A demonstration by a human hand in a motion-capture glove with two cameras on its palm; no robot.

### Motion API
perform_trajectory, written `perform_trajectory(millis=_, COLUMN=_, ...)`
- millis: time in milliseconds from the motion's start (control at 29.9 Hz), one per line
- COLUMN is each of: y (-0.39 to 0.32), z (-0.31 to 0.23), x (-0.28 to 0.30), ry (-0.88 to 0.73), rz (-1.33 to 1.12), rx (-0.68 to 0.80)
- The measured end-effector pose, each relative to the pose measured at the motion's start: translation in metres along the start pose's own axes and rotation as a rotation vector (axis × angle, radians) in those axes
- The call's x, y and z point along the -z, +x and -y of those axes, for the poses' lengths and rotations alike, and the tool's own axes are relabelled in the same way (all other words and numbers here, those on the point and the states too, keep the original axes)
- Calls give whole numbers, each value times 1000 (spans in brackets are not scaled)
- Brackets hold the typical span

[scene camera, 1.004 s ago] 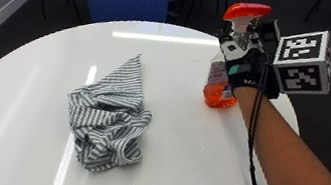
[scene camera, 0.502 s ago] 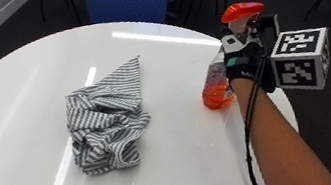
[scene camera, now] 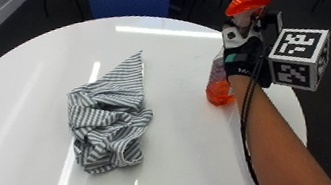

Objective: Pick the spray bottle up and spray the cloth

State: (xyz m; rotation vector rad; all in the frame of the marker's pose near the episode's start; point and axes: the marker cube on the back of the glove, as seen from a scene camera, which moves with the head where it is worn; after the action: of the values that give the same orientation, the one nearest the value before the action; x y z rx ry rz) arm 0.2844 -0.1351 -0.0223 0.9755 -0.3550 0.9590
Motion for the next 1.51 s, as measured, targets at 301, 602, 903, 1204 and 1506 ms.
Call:
perform_trajectory(millis=301, y=-26, z=10, x=12, ry=98, rz=51, rx=106)
perform_trajectory(millis=602, y=-41, z=17, x=24, ry=137, rz=70, rx=155)
perform_trajectory(millis=903, y=-9, z=12, x=18, ry=81, rz=52, rx=119)
perform_trajectory(millis=1204, y=31, z=2, x=-9, ry=-61, rz=37, rx=128)
perform_trajectory(millis=1506, y=63, z=-30, x=-17, ry=-193, rz=83, rx=83)
